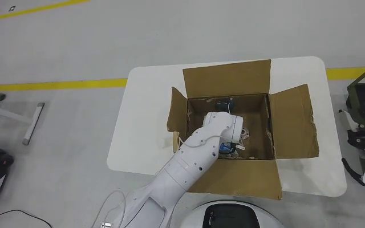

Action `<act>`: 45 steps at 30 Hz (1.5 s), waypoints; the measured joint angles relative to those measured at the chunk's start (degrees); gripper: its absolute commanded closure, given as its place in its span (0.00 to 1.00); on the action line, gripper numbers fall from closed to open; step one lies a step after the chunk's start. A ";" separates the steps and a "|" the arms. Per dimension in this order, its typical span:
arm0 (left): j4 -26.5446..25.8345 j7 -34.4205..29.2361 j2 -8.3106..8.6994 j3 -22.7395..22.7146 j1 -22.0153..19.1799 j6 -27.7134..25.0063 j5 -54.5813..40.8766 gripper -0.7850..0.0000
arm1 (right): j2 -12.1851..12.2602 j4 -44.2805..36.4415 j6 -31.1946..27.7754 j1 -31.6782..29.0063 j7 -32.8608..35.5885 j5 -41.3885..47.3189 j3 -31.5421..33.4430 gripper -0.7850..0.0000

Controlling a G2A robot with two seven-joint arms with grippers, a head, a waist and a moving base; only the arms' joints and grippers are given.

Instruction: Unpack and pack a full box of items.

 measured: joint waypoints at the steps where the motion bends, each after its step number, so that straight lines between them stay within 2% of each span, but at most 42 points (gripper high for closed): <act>1: 0.19 -0.10 -0.11 -0.05 0.00 -0.11 0.15 0.51 | 0.00 0.00 0.00 0.00 0.00 0.00 0.00 0.00; 2: 0.36 -0.18 -0.22 -0.09 0.00 -0.20 0.30 0.49 | 0.00 0.00 0.00 0.00 0.00 0.00 0.00 0.00; 5: 0.89 -0.37 -0.60 -0.30 0.04 -0.37 0.61 0.32 | 0.00 0.00 0.00 0.00 0.00 0.00 0.00 0.00; 7: 1.14 -0.48 -0.87 -0.41 0.08 -0.48 0.78 0.29 | 0.00 0.00 0.00 0.00 0.00 0.00 0.00 0.00; 10: 1.42 -0.60 -1.24 -0.63 0.09 -0.60 0.99 0.17 | 0.00 0.00 0.00 0.00 0.00 0.00 0.00 0.00; 18: 2.90 -0.80 -2.12 -1.17 0.12 -0.80 2.10 0.19 | 0.00 0.00 0.00 0.00 0.00 0.00 0.00 0.00; 19: 3.08 -0.83 -2.20 -1.22 0.12 -0.83 2.22 0.25 | 0.00 0.00 0.00 0.00 0.00 0.00 0.00 0.00; 21: 3.52 -0.88 -2.41 -1.34 0.12 -0.88 2.53 0.45 | 0.00 0.00 0.00 0.00 0.00 0.00 0.00 0.00; 25: 4.29 -0.99 -2.75 -1.58 0.10 -0.99 3.08 0.72 | 0.00 0.00 0.00 0.00 0.00 0.00 0.00 0.00; 27: 4.67 -0.99 -2.90 -1.81 0.04 -0.99 3.42 1.00 | 0.00 0.00 0.00 0.00 0.00 0.00 0.00 0.00; 33: 4.54 -0.87 -3.15 -2.77 -0.01 -0.88 4.49 1.00 | 0.00 0.00 0.00 0.00 0.00 0.00 0.00 0.00; 38: 1.85 -1.22 -2.97 -4.25 0.48 -1.23 5.68 1.00 | 0.00 0.00 0.00 0.00 0.00 0.00 0.00 0.00; 41: -1.42 -1.92 -2.54 -5.51 1.31 -1.93 7.35 1.00 | 0.00 0.00 0.00 0.00 0.00 0.00 0.00 0.00; 45: -8.76 -3.83 -1.66 -7.92 3.73 -3.83 10.65 1.00 | 0.00 0.00 0.00 0.00 0.00 0.00 0.00 0.00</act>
